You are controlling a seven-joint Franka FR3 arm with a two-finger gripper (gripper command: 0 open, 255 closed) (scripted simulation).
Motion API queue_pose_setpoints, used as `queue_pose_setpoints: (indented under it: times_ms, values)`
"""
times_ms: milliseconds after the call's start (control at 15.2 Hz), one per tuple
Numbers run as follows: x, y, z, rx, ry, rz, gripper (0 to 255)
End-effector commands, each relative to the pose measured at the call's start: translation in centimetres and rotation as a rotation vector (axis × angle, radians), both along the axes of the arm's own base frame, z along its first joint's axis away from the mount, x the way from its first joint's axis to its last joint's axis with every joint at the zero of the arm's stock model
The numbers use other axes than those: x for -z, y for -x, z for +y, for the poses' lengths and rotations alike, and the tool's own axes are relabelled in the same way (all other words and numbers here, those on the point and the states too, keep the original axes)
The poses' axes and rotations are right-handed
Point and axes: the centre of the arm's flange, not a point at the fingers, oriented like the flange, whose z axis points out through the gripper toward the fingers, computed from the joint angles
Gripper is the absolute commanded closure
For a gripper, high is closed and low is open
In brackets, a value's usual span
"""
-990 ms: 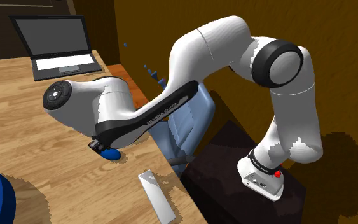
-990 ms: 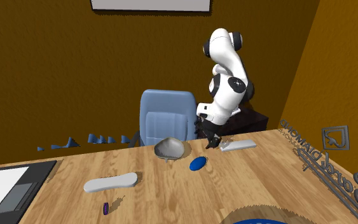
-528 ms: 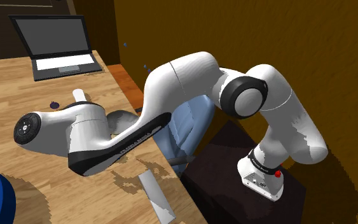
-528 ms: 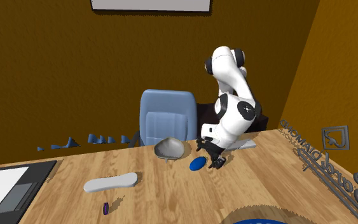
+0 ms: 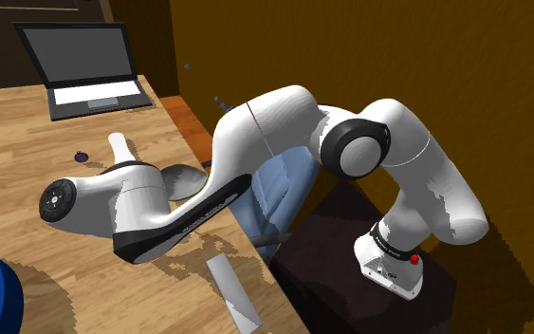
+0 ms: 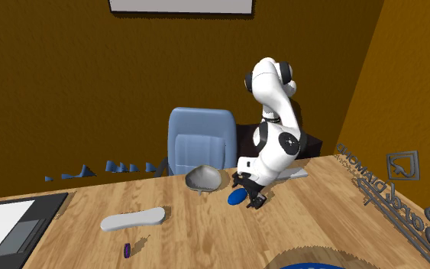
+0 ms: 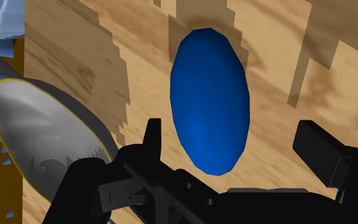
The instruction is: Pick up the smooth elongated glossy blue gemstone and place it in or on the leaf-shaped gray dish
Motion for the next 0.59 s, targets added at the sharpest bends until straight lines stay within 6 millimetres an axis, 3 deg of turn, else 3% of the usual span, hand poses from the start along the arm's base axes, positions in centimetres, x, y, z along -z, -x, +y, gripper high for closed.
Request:
queue_pose_setpoints:
  times_ms: [0, 330, 396, 528]
  values:
    - [0.14, 0.00, -0.12, 0.000, 0.000, 0.000, 0]
    - [0.14, 0.00, -0.11, 0.000, 0.000, 0.000, 0]
    - [0.14, 0.00, -0.11, 0.000, 0.000, 0.000, 255]
    - [0.14, 0.00, -0.11, 0.000, 0.000, 0.000, 255]
